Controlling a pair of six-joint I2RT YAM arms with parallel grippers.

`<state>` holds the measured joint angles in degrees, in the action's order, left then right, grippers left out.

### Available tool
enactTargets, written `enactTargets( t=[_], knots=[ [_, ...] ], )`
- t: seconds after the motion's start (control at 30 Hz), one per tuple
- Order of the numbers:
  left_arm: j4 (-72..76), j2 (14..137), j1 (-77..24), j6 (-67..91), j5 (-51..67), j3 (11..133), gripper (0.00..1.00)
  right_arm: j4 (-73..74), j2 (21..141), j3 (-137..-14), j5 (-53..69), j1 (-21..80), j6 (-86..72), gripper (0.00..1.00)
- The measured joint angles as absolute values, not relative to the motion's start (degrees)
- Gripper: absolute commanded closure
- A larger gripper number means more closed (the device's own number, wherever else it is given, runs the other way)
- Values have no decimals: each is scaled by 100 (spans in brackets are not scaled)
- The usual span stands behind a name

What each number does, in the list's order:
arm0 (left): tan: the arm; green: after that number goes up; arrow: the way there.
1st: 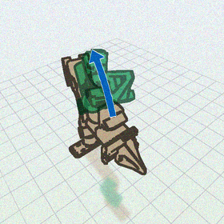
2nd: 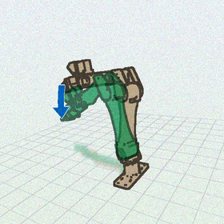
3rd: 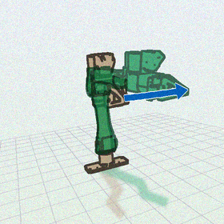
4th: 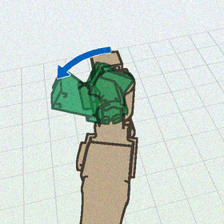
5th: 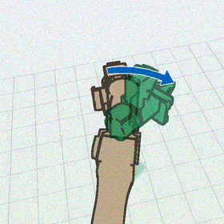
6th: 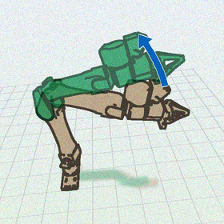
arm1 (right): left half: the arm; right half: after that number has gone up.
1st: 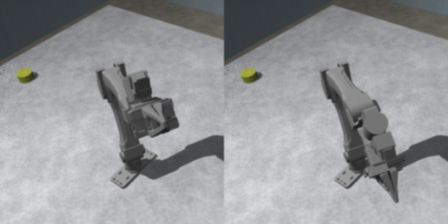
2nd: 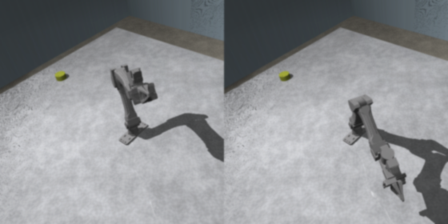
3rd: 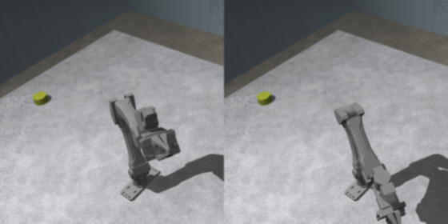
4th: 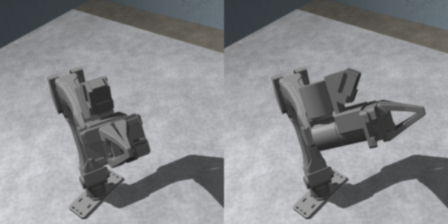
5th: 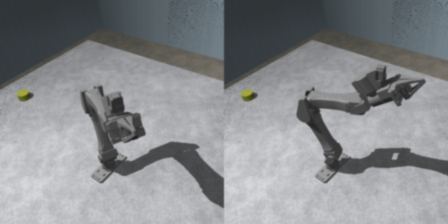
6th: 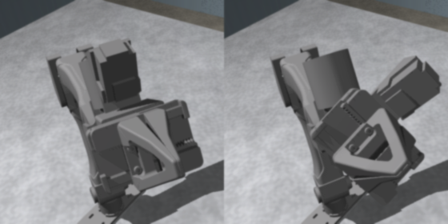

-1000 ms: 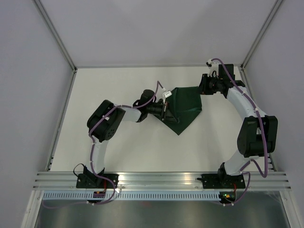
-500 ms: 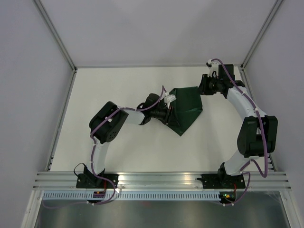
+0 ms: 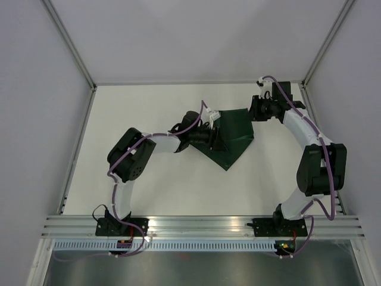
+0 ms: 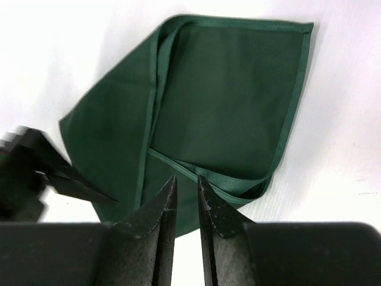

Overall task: Fold the napkin, place the utensils inside, and roll it up
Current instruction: Fold the napkin at the center of the board, then adjust the napkin at the center of the board.

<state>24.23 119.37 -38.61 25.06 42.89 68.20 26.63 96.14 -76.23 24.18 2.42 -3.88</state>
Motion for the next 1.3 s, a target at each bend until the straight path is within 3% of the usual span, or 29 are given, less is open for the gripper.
enactTargets(
  t=[0.13, 0.37, 0.53, 0.77, 1.3],
  knots=[
    [2060, 11500, -3653, 2499, 3837, 7205, 41, 2788, 9684, -7452, 2281, 242, -237, 75],
    [1181, 11179, -3057, 2316, 2139, 7913, 57, 2867, 9754, -6716, 2060, 242, -128, 78],
    [456, 11485, -2722, 2261, 1225, 8143, 63, 2845, 9913, -6438, 1885, 242, -123, 78],
    [-123, 11990, -2650, 2239, 829, 8167, 73, 2740, 10123, -6298, 1658, 242, -126, 80],
    [628, 11732, -2759, 2477, 711, 7050, 79, 2547, 10888, -6901, 1531, 309, -165, 81]
  ],
)
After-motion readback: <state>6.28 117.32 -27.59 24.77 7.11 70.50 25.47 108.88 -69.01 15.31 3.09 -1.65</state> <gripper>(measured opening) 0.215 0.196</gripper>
